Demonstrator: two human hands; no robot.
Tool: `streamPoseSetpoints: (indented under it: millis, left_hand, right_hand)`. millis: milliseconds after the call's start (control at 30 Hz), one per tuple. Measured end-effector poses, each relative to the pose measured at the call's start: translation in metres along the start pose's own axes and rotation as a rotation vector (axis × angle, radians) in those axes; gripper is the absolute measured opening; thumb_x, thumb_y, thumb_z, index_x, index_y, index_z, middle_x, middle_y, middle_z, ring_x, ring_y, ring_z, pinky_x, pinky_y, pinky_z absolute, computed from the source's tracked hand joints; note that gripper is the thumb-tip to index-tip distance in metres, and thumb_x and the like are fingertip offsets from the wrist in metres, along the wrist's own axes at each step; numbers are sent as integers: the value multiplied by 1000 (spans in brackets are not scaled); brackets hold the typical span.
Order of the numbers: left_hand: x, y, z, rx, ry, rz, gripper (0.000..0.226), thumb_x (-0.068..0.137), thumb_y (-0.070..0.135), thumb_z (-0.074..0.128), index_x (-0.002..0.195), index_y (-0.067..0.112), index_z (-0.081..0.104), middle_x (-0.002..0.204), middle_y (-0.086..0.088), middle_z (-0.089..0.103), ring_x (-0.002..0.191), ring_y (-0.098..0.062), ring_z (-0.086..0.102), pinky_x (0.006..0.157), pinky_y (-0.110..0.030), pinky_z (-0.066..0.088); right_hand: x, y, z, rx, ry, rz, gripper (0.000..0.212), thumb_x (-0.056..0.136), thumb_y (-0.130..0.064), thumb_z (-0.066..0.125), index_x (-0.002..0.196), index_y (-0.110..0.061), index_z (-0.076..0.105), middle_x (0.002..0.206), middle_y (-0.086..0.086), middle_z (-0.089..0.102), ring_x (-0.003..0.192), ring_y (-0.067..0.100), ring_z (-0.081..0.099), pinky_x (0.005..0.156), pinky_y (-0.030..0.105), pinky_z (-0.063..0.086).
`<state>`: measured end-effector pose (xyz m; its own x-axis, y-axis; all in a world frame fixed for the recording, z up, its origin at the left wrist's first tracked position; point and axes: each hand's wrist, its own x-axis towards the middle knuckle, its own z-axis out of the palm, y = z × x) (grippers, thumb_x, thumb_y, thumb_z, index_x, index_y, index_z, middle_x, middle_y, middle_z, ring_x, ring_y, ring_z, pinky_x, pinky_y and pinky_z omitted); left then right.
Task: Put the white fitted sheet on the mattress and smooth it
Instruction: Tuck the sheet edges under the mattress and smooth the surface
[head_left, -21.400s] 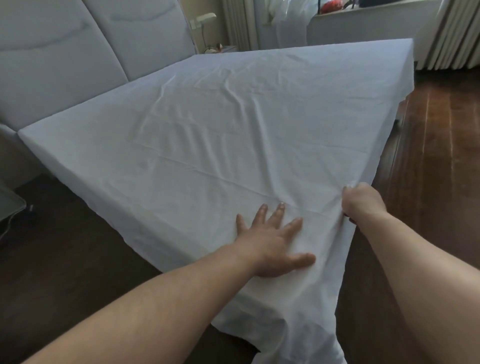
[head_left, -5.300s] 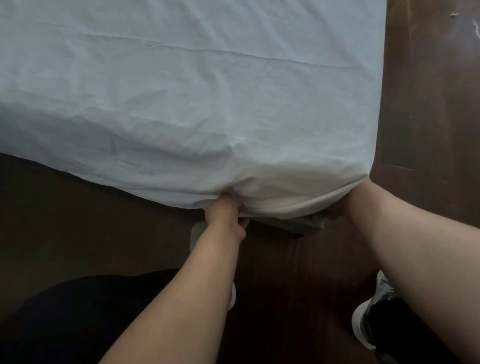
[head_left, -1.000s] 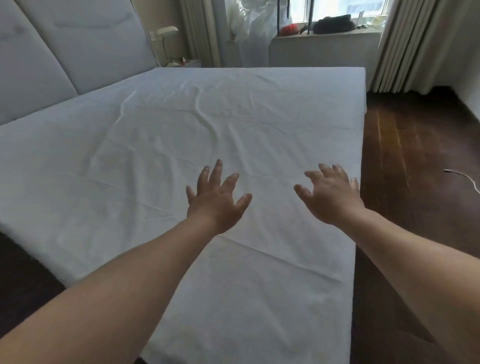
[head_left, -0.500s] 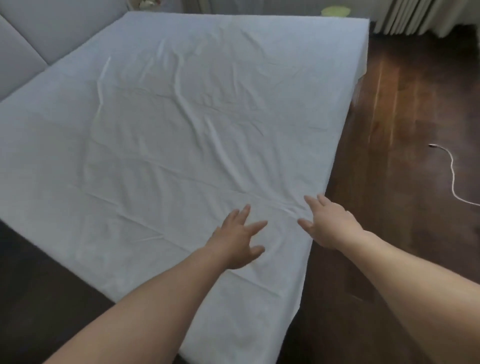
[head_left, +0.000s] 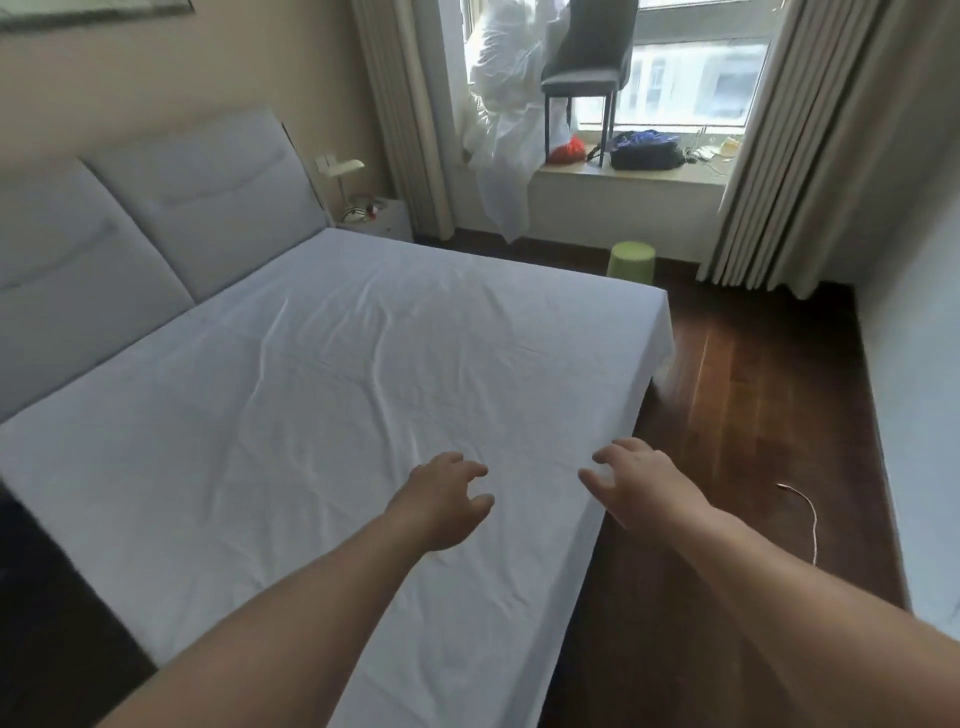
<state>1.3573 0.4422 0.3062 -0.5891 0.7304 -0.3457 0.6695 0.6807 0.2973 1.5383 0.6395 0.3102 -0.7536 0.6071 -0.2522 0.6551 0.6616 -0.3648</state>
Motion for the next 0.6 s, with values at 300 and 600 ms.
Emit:
streamPoseSetpoints:
  millis: [300, 600]
  left_hand:
    - [93, 11, -29, -64, 26, -154, 72, 94, 59, 52, 157, 28, 34, 164, -1, 29, 148, -28, 33, 119, -47, 33]
    - [237, 96, -59, -103, -8, -165, 68, 95, 57, 52, 153, 25, 41, 162, 0, 34, 145, -24, 38, 117, -45, 36]
  right_hand:
    - [112, 3, -43, -16, -24, -139, 64, 98, -64, 44, 153, -30, 39, 166, -1, 26, 148, 28, 34, 117, 50, 37]
    - [238, 77, -127, -27, -4, -172, 65, 98, -63, 46, 152, -29, 40, 160, -4, 37, 144, 23, 39, 116, 46, 39]
